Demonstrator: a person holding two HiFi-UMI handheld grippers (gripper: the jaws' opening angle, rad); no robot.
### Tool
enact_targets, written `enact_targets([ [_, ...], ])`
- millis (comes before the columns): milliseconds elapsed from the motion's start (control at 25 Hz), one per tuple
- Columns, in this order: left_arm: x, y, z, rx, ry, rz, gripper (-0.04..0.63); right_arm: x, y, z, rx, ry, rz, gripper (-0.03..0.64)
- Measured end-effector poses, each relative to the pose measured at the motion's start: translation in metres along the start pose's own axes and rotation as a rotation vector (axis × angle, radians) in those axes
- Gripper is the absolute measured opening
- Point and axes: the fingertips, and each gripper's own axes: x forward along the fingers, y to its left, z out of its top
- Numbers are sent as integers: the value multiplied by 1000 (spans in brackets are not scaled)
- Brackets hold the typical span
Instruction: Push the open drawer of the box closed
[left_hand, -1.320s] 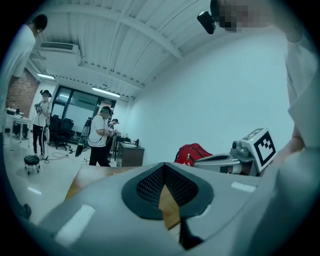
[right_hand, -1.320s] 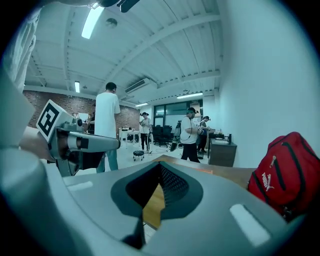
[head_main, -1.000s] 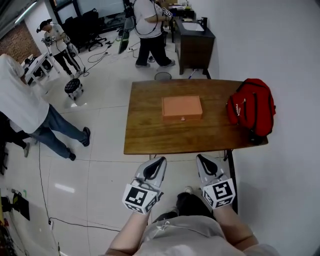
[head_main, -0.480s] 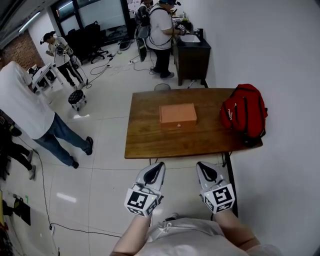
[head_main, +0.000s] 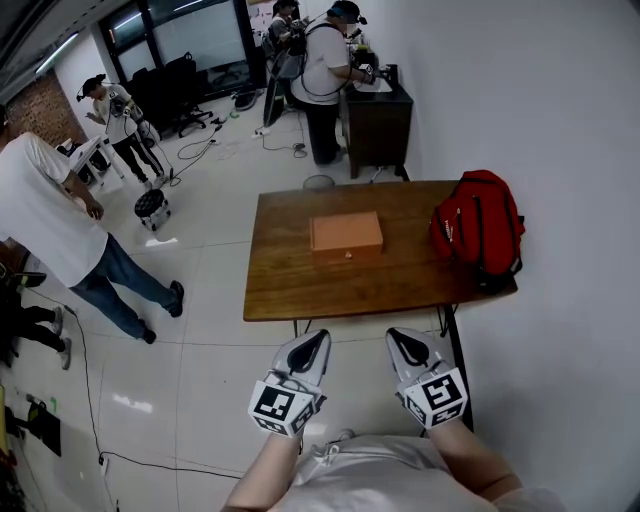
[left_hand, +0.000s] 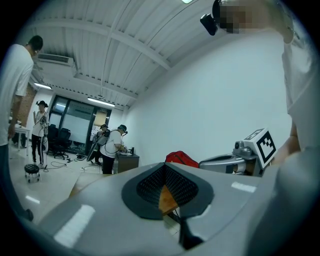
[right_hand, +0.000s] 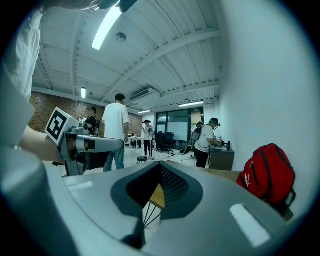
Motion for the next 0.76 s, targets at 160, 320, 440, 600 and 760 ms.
enact_targets([
  [160, -3, 0, 3, 20, -23, 13, 5, -1, 0, 0, 11, -5, -6, 5],
  [320, -3, 3, 2, 6, -30, 22, 5, 3, -2, -1, 14, -11, -15, 3],
  [440, -2, 5, 6, 33, -41, 30, 5, 5, -4, 1, 9, -15, -14, 2],
  [600, 1, 5, 9, 57, -48, 29, 5, 8, -3, 2, 7, -17, -8, 2],
  [760, 2, 4, 7, 54, -43, 29, 5, 9, -4, 2, 13, -13, -3, 2],
])
